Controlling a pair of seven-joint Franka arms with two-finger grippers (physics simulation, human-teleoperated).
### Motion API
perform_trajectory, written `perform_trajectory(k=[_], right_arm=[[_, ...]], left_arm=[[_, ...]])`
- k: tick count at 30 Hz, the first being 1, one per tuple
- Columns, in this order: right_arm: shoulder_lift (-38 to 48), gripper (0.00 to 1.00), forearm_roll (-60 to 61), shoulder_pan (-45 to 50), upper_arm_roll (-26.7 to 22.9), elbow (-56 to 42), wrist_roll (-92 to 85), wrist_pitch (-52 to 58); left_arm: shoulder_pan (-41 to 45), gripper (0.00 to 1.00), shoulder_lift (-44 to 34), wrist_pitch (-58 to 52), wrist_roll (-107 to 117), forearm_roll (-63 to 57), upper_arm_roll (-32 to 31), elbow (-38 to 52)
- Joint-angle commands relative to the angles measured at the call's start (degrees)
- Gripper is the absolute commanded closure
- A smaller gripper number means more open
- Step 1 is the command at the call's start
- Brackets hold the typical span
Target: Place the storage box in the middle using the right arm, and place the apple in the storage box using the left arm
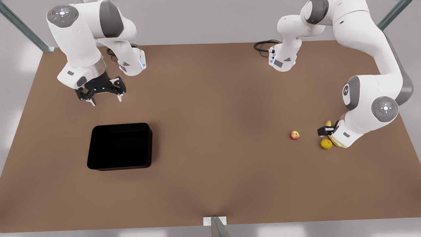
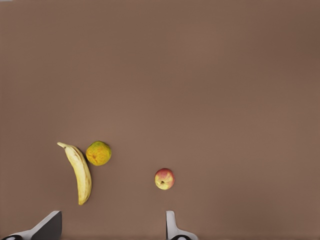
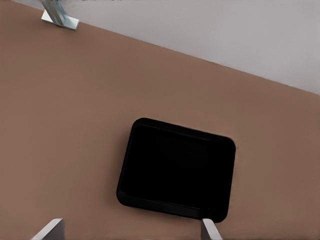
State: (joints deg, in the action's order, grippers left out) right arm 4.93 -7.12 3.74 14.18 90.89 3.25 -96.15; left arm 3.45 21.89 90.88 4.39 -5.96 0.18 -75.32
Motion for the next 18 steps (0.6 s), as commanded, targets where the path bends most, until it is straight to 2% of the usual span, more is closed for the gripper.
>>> perform_trajectory(k=[1, 3, 4, 7, 12, 14, 16, 18], right_arm=[[0.0, 0.00, 0.0, 2.2, 0.0, 0.0, 0.1, 0.1], [-1.1, 0.00, 0.0, 2.8, 0.6, 0.5, 1.0, -0.5], [-4.9, 0.00, -0.1, 4.3, 0.6, 0.7, 3.0, -3.0], [-13.2, 0.00, -0.7, 4.8, 0.6, 0.6, 4.7, -7.7], [-21.9, 0.00, -0.8, 8.5, 0.1, -1.3, 8.6, -11.5], [-24.8, 0.00, -3.1, 8.6, 0.0, -1.2, 9.7, -14.3], [-26.4, 0.00, -5.8, 8.5, -0.2, -0.5, 12.4, -15.3], [-25.6, 0.00, -5.8, 8.6, -1.9, 3.2, 12.2, -19.2]], left_arm=[[0.2, 0.00, 0.0, -0.1, -0.1, 0.0, 0.0, 0.0], [0.5, 0.00, 1.8, -1.8, 0.1, 0.0, -0.2, -0.9], [0.9, 0.00, 2.1, -0.2, 0.2, 0.0, -0.4, -3.1], [0.2, 0.00, 2.4, 18.1, 0.2, 0.0, -0.4, -17.5], [0.2, 0.00, 9.7, 17.9, 0.1, -0.2, -0.4, -17.0], [-1.0, 0.00, 10.2, 19.5, -0.1, 0.1, -0.4, -17.0], [-1.1, 0.00, 9.4, 26.4, 0.2, -1.0, 0.0, -17.1], [0.9, 0.00, 7.8, 26.5, 0.4, -2.7, -0.4, -17.7]])
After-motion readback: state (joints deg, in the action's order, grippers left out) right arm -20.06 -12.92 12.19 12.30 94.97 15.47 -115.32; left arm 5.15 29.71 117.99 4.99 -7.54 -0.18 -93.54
